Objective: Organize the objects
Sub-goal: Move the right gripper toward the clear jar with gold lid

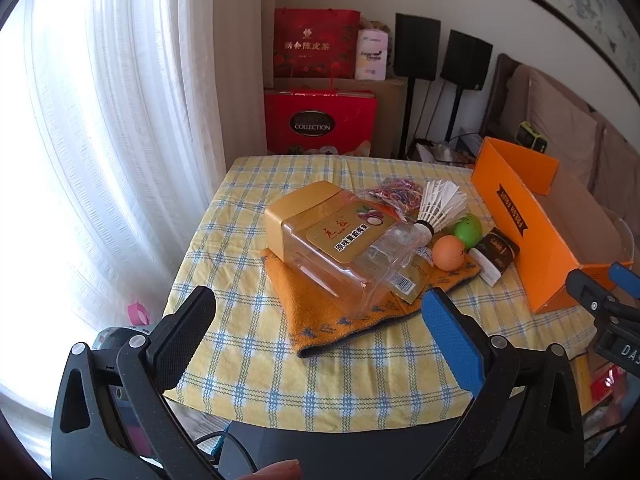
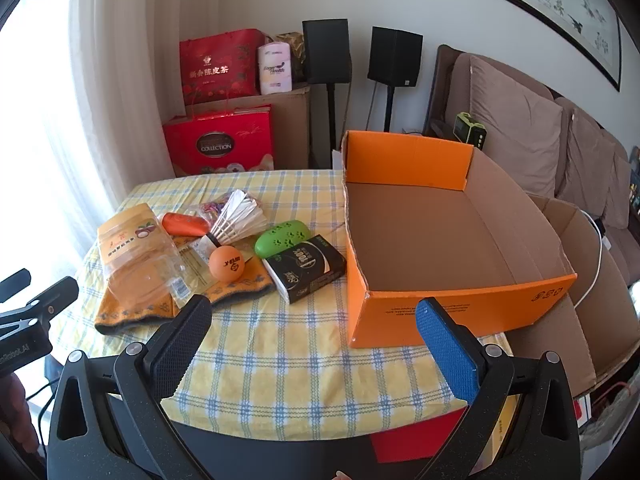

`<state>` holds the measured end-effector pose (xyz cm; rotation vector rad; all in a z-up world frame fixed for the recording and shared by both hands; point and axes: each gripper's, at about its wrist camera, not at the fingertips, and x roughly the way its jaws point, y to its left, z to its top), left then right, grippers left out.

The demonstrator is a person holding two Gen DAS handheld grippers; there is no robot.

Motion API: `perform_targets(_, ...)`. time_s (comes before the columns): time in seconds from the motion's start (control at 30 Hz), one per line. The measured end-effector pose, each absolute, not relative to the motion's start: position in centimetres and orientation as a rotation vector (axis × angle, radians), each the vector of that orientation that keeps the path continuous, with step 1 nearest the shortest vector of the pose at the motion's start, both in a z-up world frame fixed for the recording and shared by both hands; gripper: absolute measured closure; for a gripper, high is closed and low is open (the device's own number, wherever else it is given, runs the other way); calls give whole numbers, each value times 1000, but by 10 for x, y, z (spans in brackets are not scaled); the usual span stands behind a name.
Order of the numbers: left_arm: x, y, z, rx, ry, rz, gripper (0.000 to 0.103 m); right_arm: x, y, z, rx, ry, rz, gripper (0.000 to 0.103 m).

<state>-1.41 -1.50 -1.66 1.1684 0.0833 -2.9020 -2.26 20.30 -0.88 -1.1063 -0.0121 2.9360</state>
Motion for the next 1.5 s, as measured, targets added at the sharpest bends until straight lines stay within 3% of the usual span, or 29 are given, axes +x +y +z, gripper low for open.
perform_targets(0.73,-26,-49,-29,1185,186,-2918,0,-39,172,-9,-1117,-16,3115,0)
perform_targets(1.5,-27,-103,-44,1177,267,-2834,0,-102,83,-39,-1308,-195,3520,0)
